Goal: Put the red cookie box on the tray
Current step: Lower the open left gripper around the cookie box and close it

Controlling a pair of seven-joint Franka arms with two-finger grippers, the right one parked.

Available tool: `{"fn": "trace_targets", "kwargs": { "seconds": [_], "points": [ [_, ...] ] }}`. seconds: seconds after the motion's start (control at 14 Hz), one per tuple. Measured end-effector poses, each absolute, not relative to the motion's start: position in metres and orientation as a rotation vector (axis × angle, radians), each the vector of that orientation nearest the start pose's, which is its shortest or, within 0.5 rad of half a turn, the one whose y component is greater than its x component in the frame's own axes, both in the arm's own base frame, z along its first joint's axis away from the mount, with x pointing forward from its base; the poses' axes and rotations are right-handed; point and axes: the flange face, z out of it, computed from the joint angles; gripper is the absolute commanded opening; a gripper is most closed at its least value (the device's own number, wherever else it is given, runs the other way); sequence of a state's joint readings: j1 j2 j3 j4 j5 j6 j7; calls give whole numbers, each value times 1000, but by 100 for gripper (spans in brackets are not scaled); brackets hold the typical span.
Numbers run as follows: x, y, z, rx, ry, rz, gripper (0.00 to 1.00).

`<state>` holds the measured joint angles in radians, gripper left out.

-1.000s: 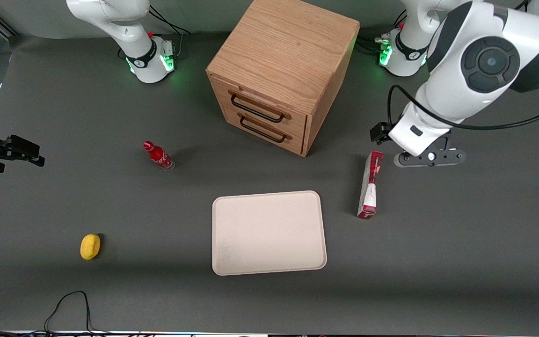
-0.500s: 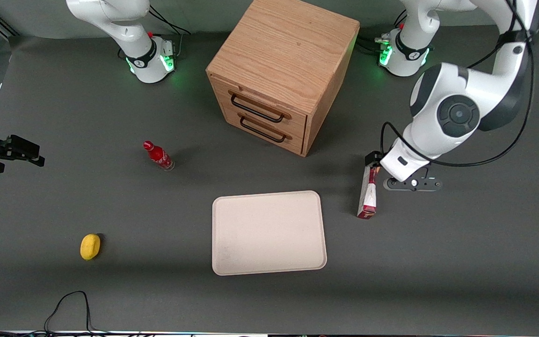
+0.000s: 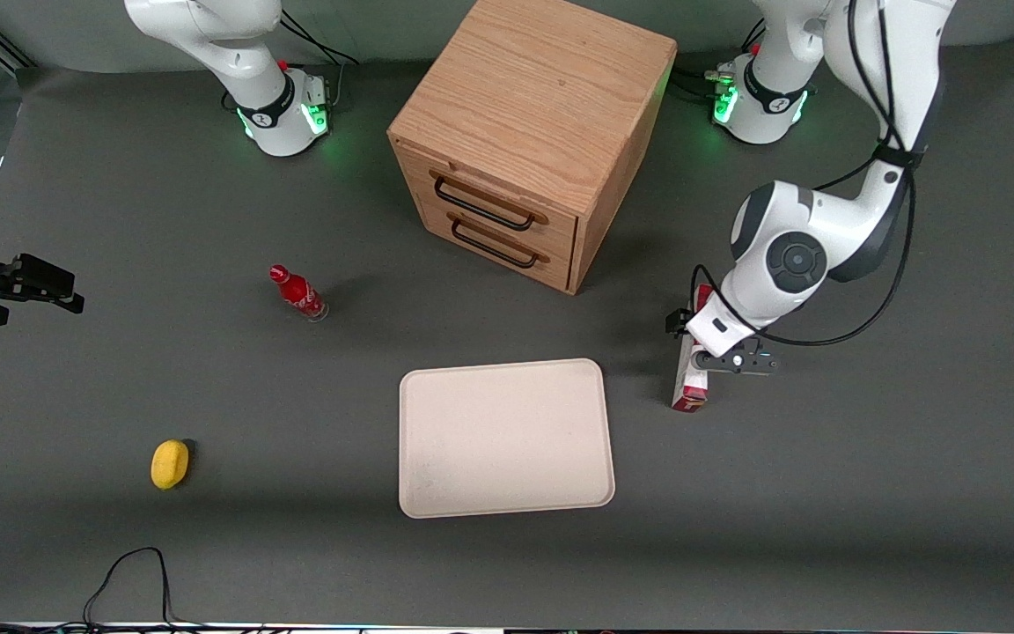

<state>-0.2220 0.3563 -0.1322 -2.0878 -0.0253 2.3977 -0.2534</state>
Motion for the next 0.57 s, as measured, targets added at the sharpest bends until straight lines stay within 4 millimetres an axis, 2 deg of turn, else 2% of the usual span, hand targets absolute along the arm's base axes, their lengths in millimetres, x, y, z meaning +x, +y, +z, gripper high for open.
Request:
{"fn": "trace_targets", "kwargs": {
  "seconds": [0.14,0.21,0.29,0.57],
  "points": [
    [544,-203,233,-3187,131,105,67],
    [544,-203,231,-3186,152,109,14],
    [544,-203,231,-3185,185,108,0],
    [546,-198,231,-3180,269,103,0]
  ]
}}
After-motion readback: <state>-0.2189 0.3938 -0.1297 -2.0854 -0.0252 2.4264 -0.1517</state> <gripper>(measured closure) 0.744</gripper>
